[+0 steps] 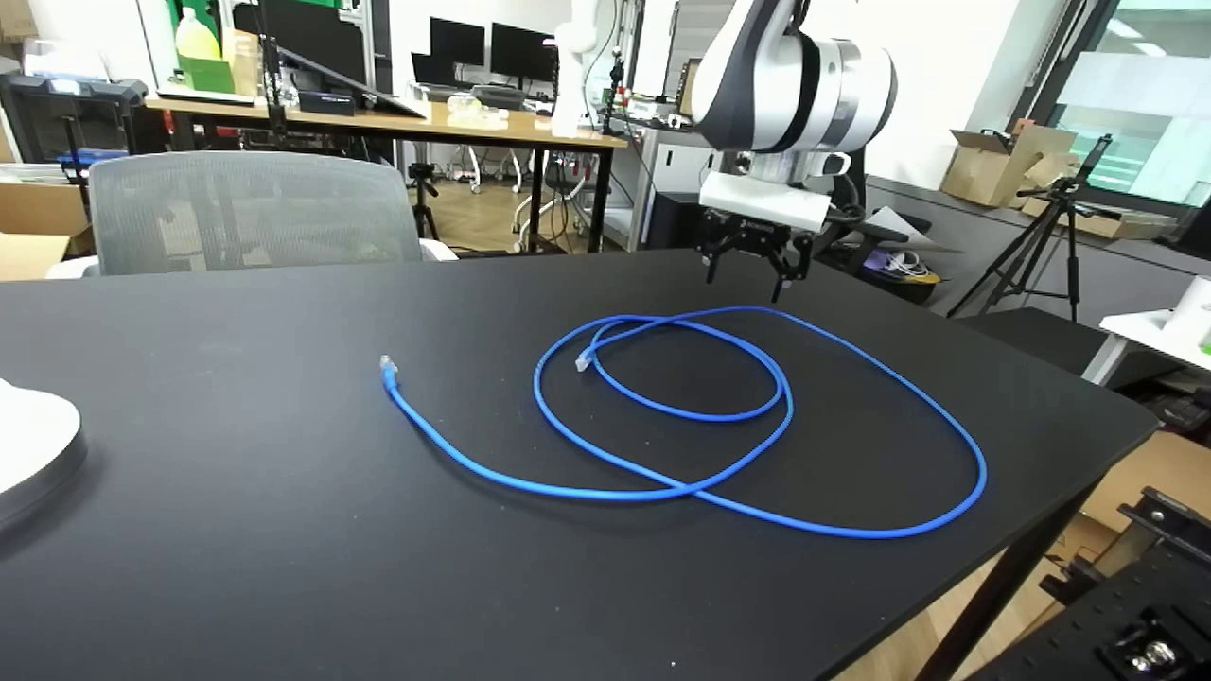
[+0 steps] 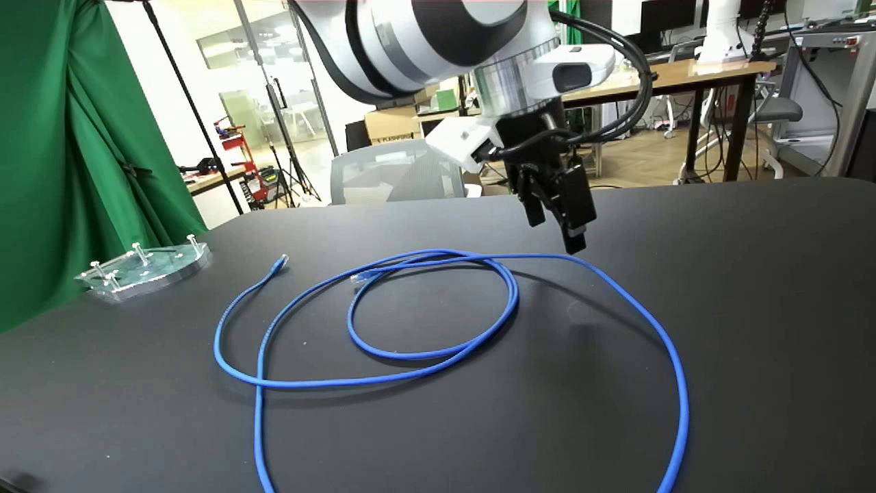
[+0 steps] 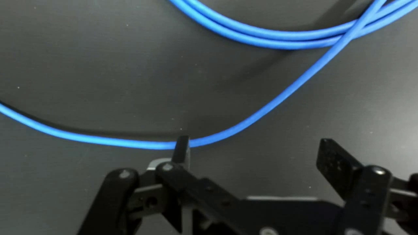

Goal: Spread the cable on the table

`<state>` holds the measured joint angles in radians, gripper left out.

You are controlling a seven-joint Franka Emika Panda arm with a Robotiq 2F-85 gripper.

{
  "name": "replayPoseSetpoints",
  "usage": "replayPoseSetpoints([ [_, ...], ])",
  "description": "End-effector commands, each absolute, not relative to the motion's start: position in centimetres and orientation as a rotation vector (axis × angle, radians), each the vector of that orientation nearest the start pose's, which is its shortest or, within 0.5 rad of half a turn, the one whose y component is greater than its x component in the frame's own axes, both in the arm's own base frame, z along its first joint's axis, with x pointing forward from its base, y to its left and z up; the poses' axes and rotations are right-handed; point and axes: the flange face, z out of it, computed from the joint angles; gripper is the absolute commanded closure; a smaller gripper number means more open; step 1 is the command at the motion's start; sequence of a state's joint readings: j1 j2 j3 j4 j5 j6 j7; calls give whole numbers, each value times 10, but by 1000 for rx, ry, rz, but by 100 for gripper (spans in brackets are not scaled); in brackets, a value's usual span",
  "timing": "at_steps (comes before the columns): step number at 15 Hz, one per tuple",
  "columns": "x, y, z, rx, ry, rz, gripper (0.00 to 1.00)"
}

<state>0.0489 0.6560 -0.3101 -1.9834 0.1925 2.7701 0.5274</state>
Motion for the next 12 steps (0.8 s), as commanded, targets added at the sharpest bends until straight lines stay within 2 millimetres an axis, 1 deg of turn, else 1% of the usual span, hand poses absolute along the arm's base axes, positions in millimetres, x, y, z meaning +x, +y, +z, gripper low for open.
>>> replayPoseSetpoints([
  [1,614,-162,153,-2832,1661,-281,0],
  [3,616,-157,147,-2806,1803,-225,0],
  [4,616,-154,144,-2795,1849,-191,10],
  [5,617,-150,141,-2791,1875,-148,27],
  [7,619,-143,137,-2784,1919,-96,40],
  [8,620,-142,135,-2784,1936,-77,49],
  [9,621,-141,134,-2782,1949,-64,55],
  [12,626,-140,135,-2771,1966,-103,75],
])
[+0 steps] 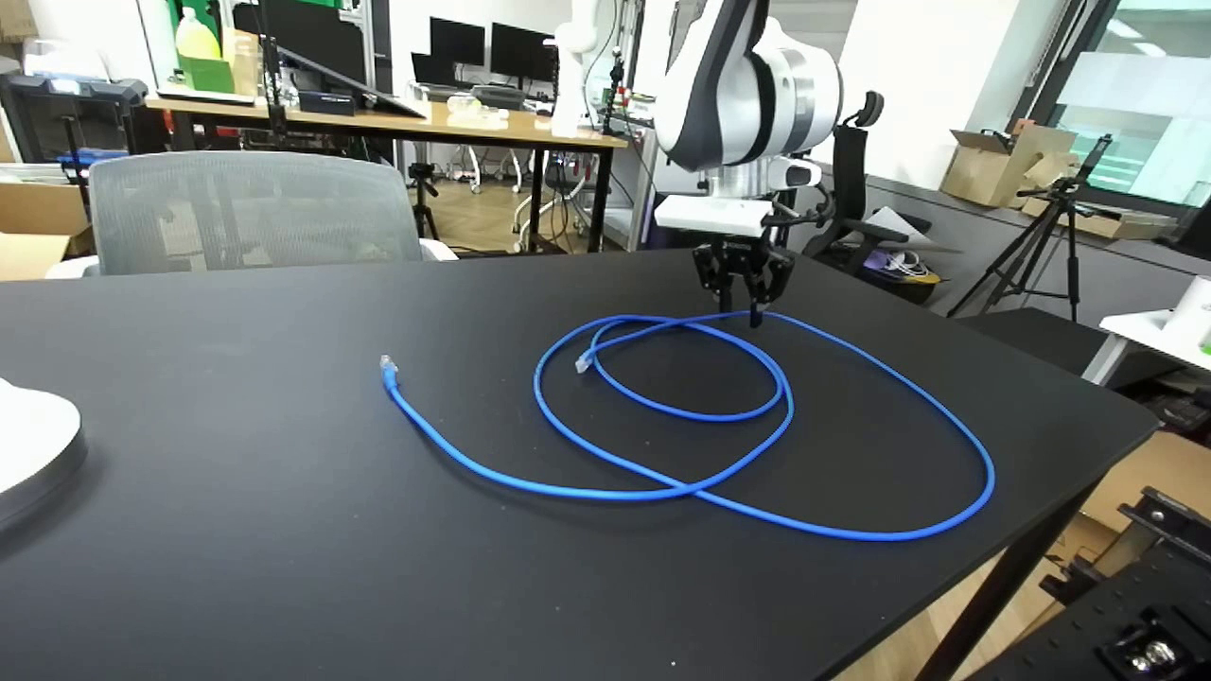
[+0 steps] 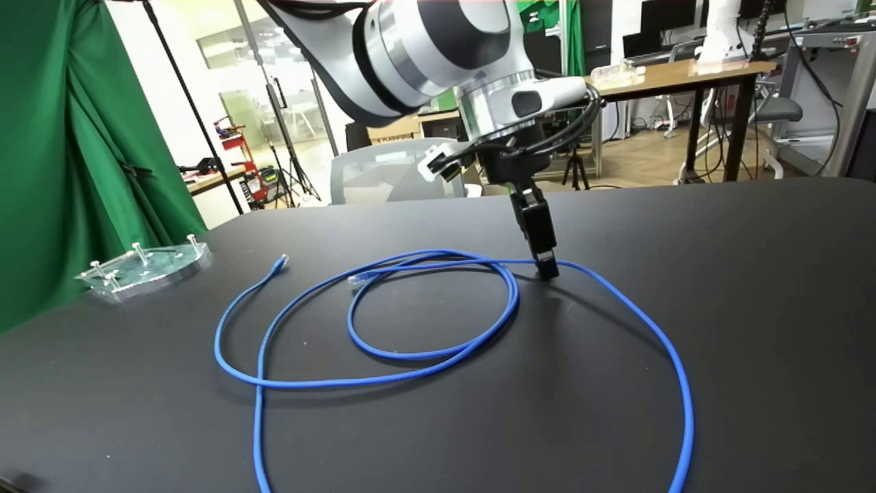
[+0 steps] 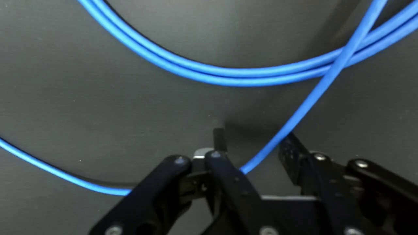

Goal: Spread the cable on the table

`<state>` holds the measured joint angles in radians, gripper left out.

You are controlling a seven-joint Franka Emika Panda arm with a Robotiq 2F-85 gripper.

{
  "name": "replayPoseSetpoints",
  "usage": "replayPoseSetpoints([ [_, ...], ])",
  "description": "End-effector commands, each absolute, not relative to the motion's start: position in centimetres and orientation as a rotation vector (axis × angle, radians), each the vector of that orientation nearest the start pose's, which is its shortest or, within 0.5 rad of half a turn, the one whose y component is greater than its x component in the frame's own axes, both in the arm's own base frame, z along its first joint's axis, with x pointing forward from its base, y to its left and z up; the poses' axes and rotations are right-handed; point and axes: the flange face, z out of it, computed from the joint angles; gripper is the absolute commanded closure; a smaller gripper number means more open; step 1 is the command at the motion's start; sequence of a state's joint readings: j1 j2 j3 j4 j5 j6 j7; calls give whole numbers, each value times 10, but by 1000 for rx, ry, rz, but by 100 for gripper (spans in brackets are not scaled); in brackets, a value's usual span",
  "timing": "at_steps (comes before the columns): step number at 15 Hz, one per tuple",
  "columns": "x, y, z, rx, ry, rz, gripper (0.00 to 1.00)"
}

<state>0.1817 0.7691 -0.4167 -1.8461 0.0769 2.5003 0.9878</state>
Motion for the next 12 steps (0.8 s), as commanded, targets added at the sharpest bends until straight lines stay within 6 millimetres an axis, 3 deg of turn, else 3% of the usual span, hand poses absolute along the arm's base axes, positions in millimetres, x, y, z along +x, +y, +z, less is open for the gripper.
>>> replayPoseSetpoints([
  [1,627,-139,136,-2759,1970,-125,83],
  [4,632,-141,142,-2713,1966,-215,99],
  [12,647,-149,180,-2355,2077,-533,98],
])
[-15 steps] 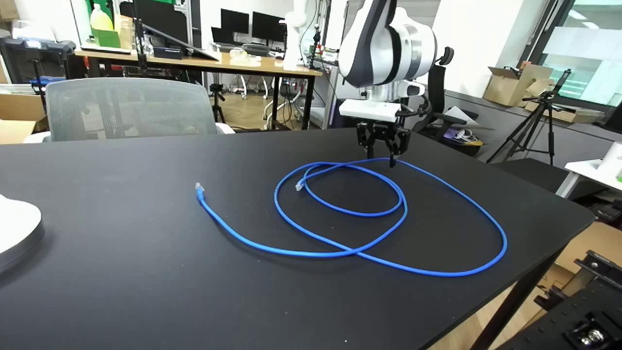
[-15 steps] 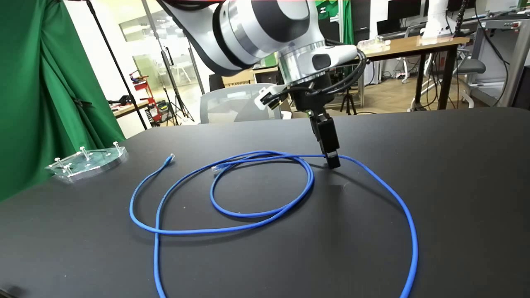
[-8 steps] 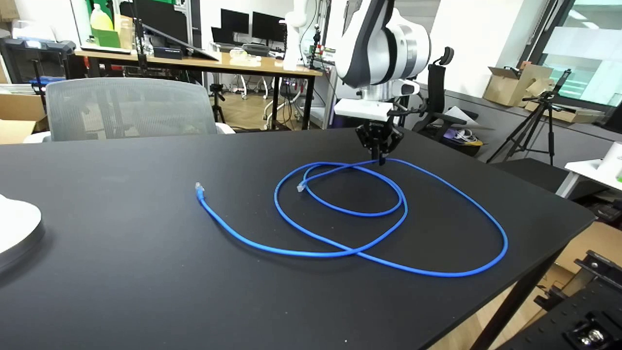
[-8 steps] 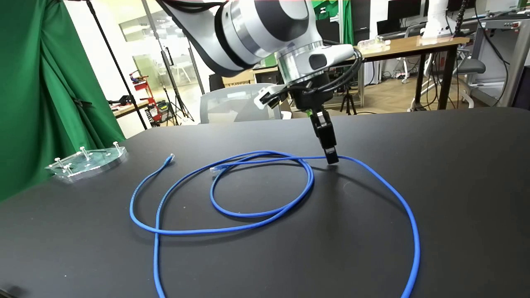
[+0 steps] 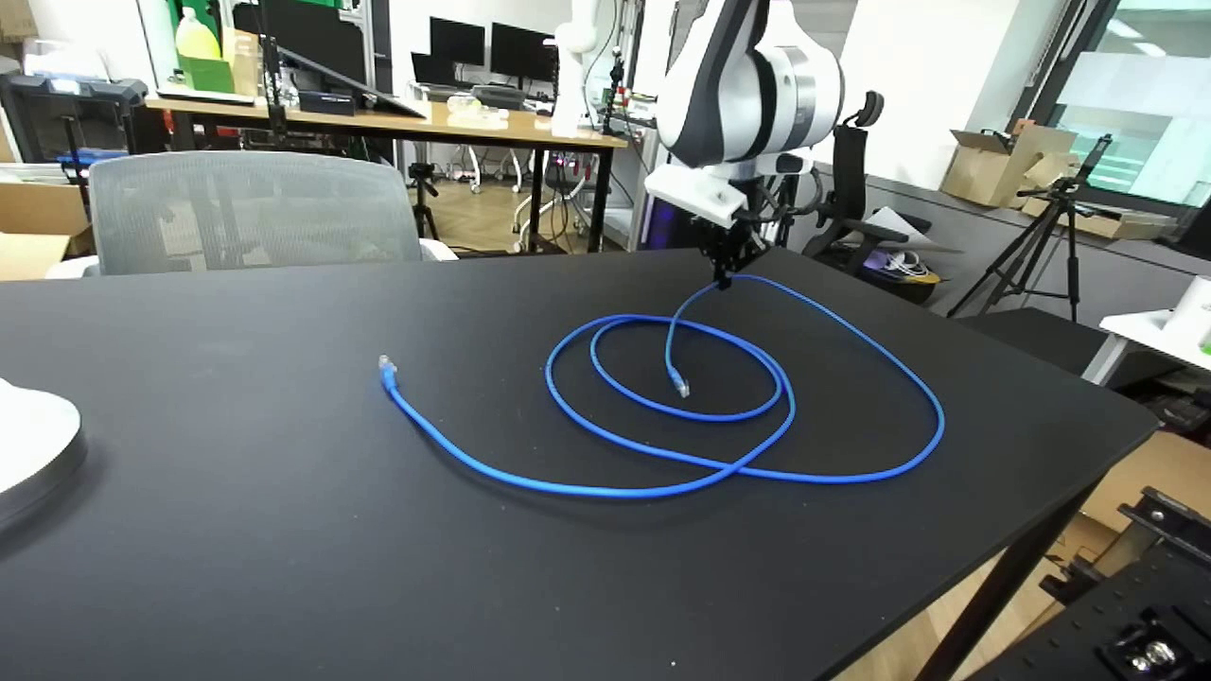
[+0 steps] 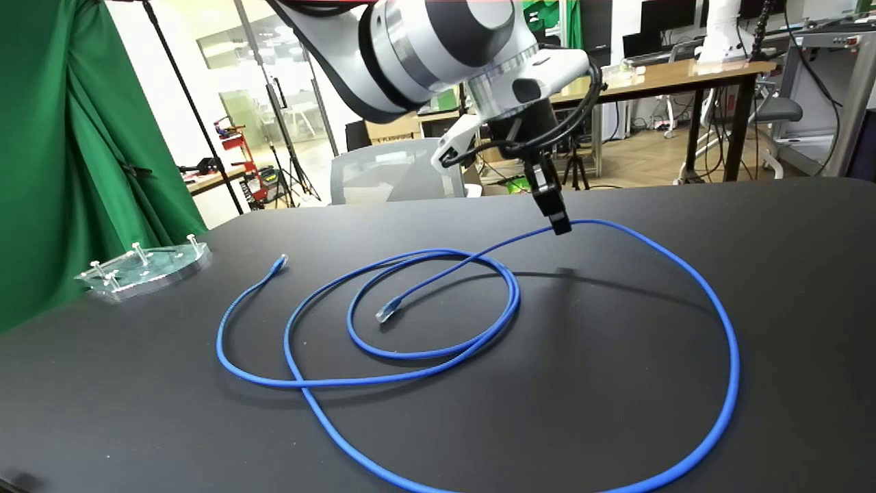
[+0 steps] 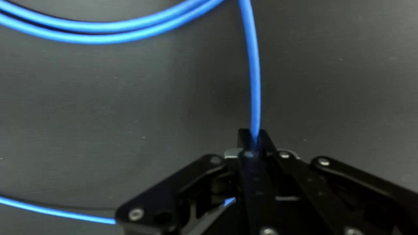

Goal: Spread the cable on the table

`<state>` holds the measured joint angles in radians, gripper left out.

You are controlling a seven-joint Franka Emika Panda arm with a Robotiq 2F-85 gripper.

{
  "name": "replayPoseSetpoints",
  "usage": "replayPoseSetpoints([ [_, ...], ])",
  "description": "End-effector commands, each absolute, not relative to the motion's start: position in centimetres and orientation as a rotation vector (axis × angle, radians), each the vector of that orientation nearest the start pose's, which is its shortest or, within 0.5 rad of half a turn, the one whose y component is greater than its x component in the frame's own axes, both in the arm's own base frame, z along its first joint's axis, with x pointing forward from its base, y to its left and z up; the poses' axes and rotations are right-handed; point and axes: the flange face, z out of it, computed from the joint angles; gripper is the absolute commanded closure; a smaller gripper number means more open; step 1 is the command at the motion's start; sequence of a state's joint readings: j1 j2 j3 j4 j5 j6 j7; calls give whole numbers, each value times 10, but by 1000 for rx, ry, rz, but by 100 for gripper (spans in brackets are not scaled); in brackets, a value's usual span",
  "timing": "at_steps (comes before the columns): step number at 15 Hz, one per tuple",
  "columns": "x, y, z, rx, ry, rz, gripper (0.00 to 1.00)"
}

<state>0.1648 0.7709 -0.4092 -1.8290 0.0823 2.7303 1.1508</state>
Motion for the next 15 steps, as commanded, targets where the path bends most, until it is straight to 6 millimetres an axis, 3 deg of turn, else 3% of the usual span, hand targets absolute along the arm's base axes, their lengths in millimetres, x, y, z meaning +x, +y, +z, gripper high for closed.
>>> replayPoseSetpoints([
  [1,648,-153,185,-2294,2108,-562,98],
  [4,648,-177,201,-2115,2218,-588,98],
  [8,633,-233,216,-1884,2371,-577,98],
  [12,609,-294,221,-1649,2517,-574,98],
  [15,600,-323,222,-1463,2608,-578,98],
])
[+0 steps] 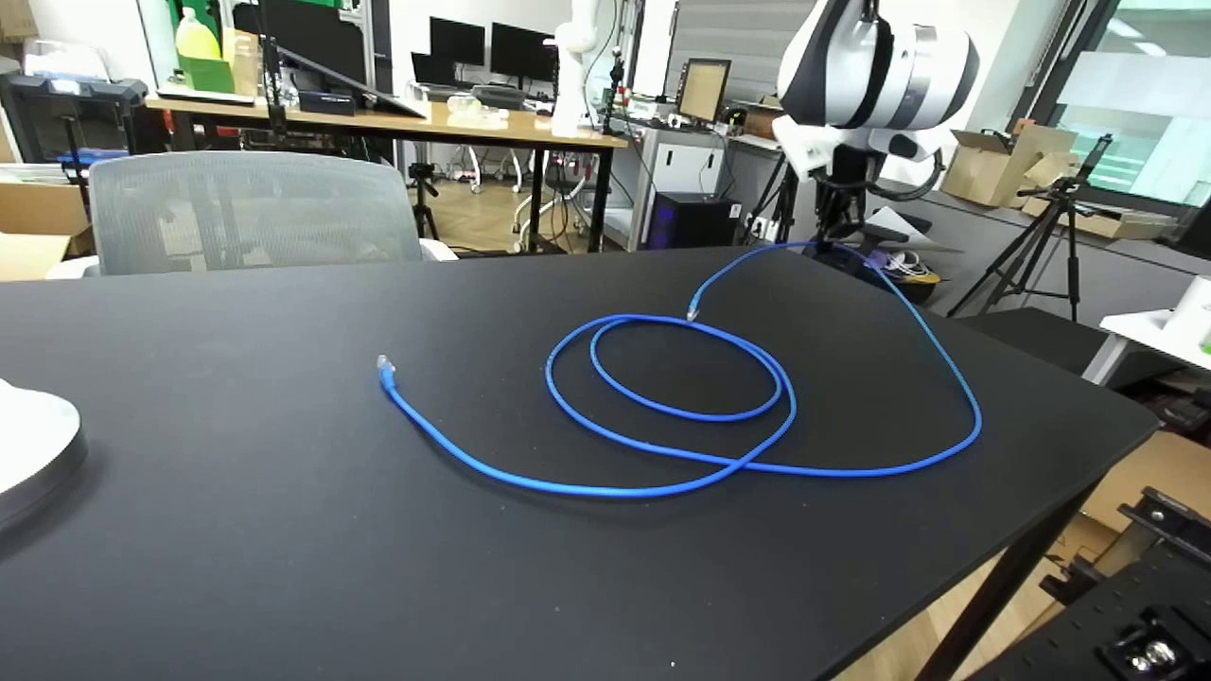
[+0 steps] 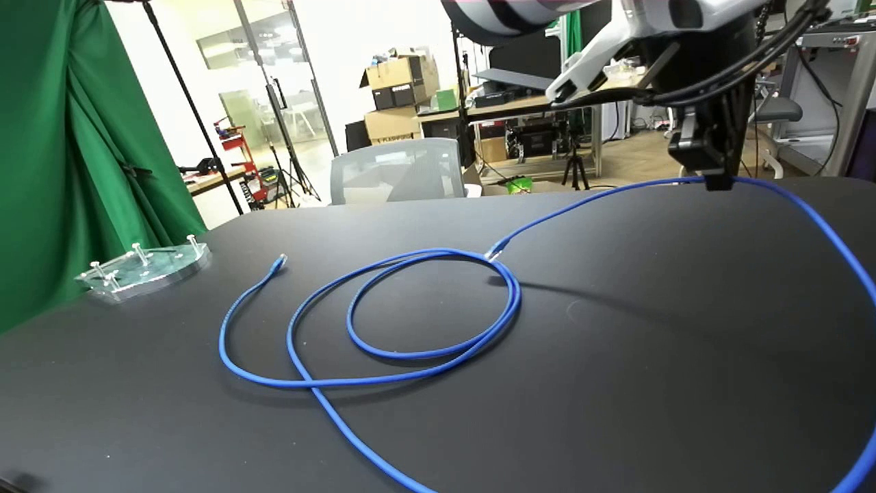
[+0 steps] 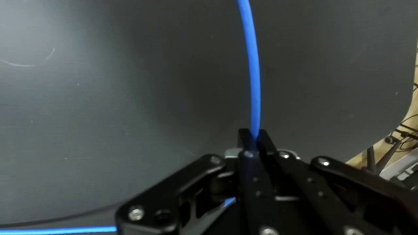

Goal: Spread the cable on the table

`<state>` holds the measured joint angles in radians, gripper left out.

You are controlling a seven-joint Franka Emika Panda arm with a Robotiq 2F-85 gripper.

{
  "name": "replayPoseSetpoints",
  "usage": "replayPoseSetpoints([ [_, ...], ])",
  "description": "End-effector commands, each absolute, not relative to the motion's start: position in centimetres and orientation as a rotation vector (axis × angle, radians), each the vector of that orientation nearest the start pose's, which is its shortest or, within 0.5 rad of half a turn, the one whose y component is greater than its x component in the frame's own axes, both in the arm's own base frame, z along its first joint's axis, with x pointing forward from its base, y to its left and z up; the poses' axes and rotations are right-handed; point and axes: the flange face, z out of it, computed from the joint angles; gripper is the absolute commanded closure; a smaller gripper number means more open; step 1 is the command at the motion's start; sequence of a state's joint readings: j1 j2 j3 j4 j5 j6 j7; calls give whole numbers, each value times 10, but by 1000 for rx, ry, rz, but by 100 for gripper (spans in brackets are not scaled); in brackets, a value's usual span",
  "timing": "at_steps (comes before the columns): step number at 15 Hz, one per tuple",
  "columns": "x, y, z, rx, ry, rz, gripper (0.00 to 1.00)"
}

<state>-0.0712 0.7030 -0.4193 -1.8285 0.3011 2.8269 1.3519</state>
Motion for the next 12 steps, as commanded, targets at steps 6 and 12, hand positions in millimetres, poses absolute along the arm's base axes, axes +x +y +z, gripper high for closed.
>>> replayPoseSetpoints([
  [6,598,-363,228,-1082,2748,-571,98],
  [12,588,-411,215,-695,2856,-583,98],
])
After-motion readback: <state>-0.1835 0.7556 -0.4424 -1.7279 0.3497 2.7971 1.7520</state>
